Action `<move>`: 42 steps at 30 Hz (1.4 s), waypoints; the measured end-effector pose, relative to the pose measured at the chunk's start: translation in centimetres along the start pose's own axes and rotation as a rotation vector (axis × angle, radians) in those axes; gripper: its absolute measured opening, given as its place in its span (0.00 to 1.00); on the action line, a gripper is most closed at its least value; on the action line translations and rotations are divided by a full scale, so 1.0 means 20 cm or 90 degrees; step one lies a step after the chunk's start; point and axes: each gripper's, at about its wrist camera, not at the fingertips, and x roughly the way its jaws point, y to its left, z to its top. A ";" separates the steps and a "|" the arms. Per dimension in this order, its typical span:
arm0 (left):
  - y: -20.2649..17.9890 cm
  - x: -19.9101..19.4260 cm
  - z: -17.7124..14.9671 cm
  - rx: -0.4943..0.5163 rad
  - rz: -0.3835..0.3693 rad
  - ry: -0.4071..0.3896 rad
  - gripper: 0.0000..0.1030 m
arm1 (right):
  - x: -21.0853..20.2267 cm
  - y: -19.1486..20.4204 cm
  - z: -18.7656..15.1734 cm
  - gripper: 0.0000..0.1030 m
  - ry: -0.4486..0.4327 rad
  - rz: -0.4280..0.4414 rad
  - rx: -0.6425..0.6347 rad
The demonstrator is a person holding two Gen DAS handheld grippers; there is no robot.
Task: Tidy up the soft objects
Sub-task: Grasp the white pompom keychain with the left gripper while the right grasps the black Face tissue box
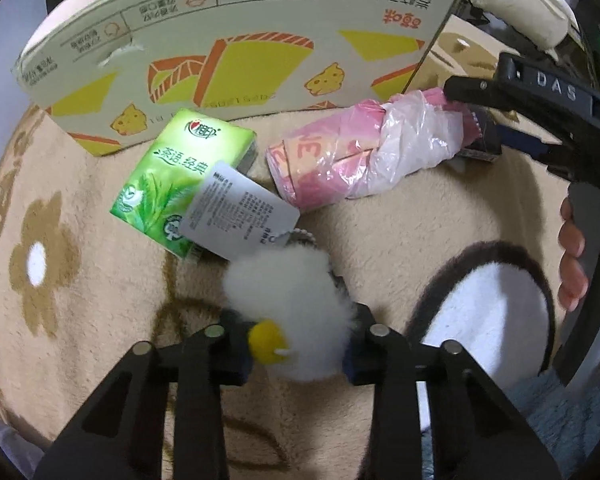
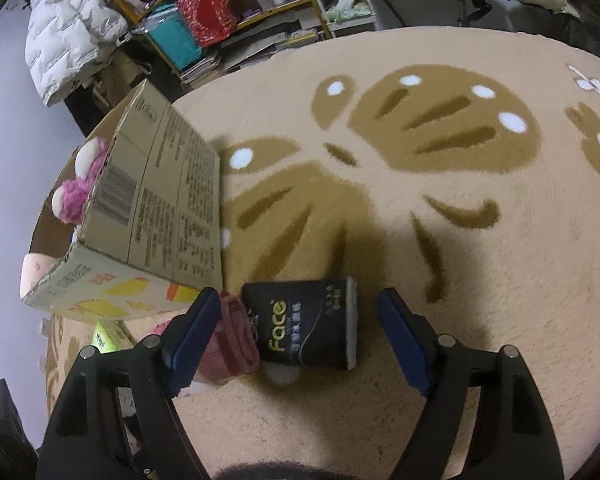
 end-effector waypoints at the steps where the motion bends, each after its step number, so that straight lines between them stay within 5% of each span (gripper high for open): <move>1: -0.01 0.00 0.00 0.008 0.009 -0.001 0.29 | -0.01 0.00 0.00 0.83 -0.006 -0.006 0.002; 8: 0.03 -0.08 -0.01 -0.005 0.021 -0.033 0.28 | 0.02 -0.02 0.00 0.76 0.007 -0.011 0.021; 21: 0.16 -0.26 0.04 -0.067 0.045 -0.128 0.29 | 0.09 0.13 -0.06 0.74 0.045 -0.043 -0.089; 22: 0.18 -0.25 0.04 -0.070 0.048 -0.132 0.29 | 0.08 0.14 -0.06 0.66 0.040 -0.048 -0.096; 27: 0.24 -0.29 0.02 -0.078 0.080 -0.158 0.29 | 0.02 0.18 -0.06 0.66 0.004 -0.057 -0.121; 42: 0.34 -0.51 0.09 -0.089 0.112 -0.265 0.28 | -0.38 0.31 -0.03 0.66 -0.153 0.035 -0.145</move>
